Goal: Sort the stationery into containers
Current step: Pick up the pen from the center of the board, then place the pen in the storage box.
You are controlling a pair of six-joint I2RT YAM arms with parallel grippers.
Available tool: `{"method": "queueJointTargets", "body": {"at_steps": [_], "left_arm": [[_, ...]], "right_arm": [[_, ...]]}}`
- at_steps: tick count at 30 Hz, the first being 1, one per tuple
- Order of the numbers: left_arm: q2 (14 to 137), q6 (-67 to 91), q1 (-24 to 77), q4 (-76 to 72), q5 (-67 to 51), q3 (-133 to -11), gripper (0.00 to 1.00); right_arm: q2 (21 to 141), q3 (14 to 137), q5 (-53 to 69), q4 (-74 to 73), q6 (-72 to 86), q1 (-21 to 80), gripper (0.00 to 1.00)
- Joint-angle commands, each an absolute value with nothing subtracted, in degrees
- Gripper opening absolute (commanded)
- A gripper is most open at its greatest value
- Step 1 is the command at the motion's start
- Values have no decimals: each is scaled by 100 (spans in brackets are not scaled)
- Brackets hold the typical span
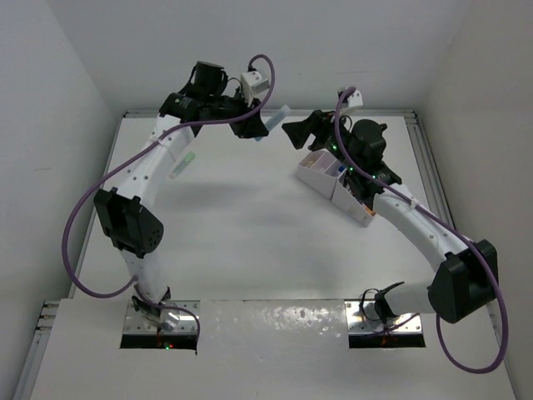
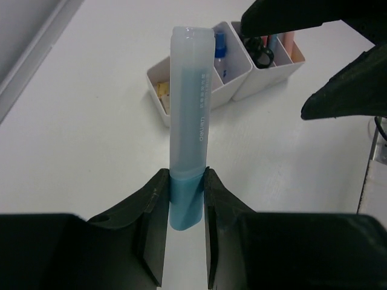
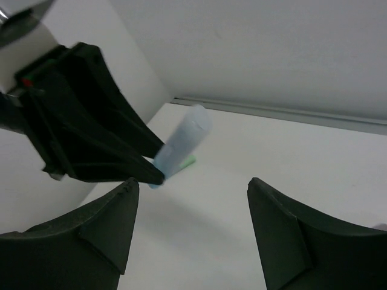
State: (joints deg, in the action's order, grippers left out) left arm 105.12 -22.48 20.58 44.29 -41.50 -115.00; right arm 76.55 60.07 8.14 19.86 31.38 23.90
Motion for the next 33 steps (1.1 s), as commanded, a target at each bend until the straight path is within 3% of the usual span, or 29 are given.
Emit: {"method": "queueJointTargets", "body": {"at_steps": [1,7,12,13,18,20,21,22,23,31,33], "left_arm": [[10512,-2417,2206,4597,-4421,-11549,0],[10521,-2487,2452,4676,-4395,-11531,0],[10503,-2470,2549,4676,-4465,-11601,0],[10494,-2461,2566,4676,-4474,-11602,0],[10494,-2452,2593,4667,-4421,-11584,0],[10494,-2347,2593,4597,-4246,-11584,3],[10494,-2294,2593,4562,-4132,-11601,18],[10494,-2181,2575,4501,-3896,-11593,41],[10477,-2136,2558,4474,-3754,-11593,98],[10292,-1617,1733,4210,-873,-11181,100],[10266,-1705,1451,4175,-285,-10970,100]], "right_arm": [[7778,6056,1266,2953,3612,2443,71],[8068,6047,1292,3260,3980,2452,69],[8235,6012,1187,3445,4218,2452,61],[8270,5994,1178,3480,4280,2461,57],[8271,5950,1099,3577,4359,2479,0],[8183,5907,1037,3525,4351,2487,0],[8139,5837,985,3464,4281,2487,0],[8060,5775,767,3411,4228,2487,0],[7973,5714,608,3341,4167,2487,0],[6119,4967,-2869,891,2910,2207,0],[5592,4563,-3189,634,2804,1926,0]]}}
